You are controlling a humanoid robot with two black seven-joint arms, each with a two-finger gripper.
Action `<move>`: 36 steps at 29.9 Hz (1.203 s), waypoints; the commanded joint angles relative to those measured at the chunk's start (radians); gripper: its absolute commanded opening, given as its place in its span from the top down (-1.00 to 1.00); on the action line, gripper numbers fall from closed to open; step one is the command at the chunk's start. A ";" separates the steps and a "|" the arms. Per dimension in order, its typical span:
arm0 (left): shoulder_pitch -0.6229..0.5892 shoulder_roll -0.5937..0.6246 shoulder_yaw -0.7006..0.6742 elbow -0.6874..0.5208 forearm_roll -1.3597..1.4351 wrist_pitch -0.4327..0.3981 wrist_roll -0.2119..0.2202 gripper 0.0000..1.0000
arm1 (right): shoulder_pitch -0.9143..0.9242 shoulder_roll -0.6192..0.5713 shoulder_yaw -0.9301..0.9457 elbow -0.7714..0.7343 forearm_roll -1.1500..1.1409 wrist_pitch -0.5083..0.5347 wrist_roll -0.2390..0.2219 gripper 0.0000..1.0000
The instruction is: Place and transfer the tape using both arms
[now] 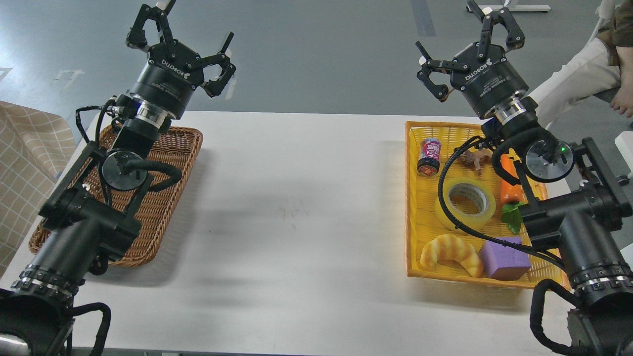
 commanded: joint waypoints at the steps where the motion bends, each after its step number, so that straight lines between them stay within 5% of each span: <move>1: -0.001 0.002 0.000 0.000 0.000 0.000 0.001 -0.96 | -0.003 0.000 0.000 0.002 0.002 0.000 0.000 -1.00; 36: -0.011 0.002 0.031 0.015 -0.001 0.000 -0.013 -0.96 | 0.009 -0.008 0.002 0.002 0.000 0.000 -0.002 -1.00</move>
